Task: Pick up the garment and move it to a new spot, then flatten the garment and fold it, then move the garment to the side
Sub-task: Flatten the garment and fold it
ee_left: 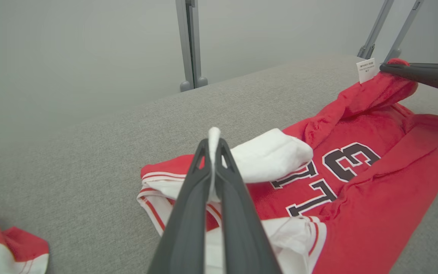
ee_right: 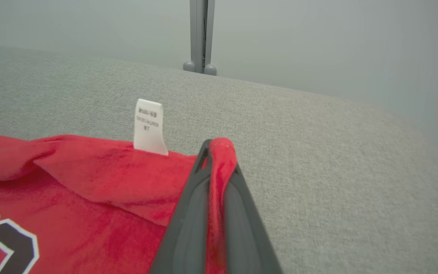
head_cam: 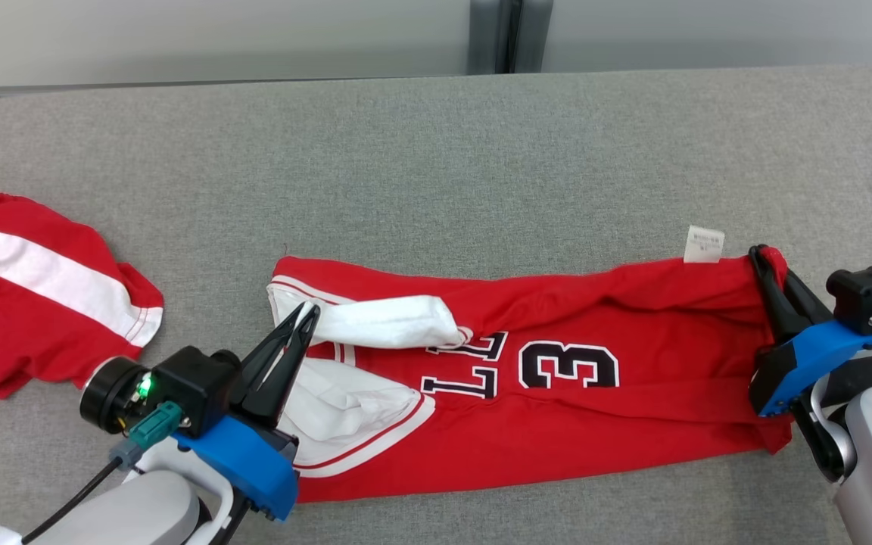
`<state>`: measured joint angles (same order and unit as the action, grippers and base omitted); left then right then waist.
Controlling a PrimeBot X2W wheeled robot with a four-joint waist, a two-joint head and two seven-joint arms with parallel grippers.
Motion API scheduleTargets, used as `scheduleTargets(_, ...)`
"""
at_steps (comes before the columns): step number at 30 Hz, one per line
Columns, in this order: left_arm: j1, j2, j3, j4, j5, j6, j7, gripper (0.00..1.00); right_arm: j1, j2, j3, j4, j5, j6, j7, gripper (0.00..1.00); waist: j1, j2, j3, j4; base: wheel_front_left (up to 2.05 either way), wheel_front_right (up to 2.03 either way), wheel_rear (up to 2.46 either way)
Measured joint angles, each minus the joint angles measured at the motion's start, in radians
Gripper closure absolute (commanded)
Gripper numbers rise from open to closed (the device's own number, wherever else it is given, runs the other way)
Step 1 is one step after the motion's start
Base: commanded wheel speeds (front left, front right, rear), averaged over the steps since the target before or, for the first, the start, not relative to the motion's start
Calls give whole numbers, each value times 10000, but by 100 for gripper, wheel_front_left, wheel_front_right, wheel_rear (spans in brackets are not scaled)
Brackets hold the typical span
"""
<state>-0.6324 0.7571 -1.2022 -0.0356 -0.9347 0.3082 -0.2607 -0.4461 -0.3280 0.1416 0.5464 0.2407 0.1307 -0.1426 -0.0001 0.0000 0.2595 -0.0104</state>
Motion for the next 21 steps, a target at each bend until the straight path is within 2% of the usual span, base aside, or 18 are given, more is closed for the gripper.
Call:
scheduleTargets(10, 1034, 40, 324, -290, -67, 203, -10, 100, 265, 119, -236, 255, 169, 0, -422, 99, 1, 0, -317, 79, 0, 0, 0)
scheduleTargets(11, 1139, 10, 359, -286, -81, 211, -10, 100, 290, 138, -288, 255, 190, 0, -464, 39, 1, 0, -349, 80, 0, 0, 0)
scheduleTargets(12, 1245, -38, 431, -295, -111, 213, -10, 92, 339, 167, -337, 257, 224, 0, -527, 0, 0, 0, -381, 78, 0, 0, 0)
scheduleTargets(13, 1331, -79, 523, -301, -107, 244, -8, 41, 404, 186, -362, 257, 240, 0, -560, 0, 1, 0, -413, 78, 0, 0, 0)
scheduleTargets(14, 1399, -98, 600, -303, -63, 272, -10, 2, 468, 192, -389, 261, 247, 2, -598, 0, 1, 0, -449, 78, 0, 0, 0)
scheduleTargets(21, 2190, -316, 1524, -362, 238, 537, -12, 0, 842, 201, -750, 2, 349, 0, -965, 0, 1, 0, -720, 83, 0, 0, 0)
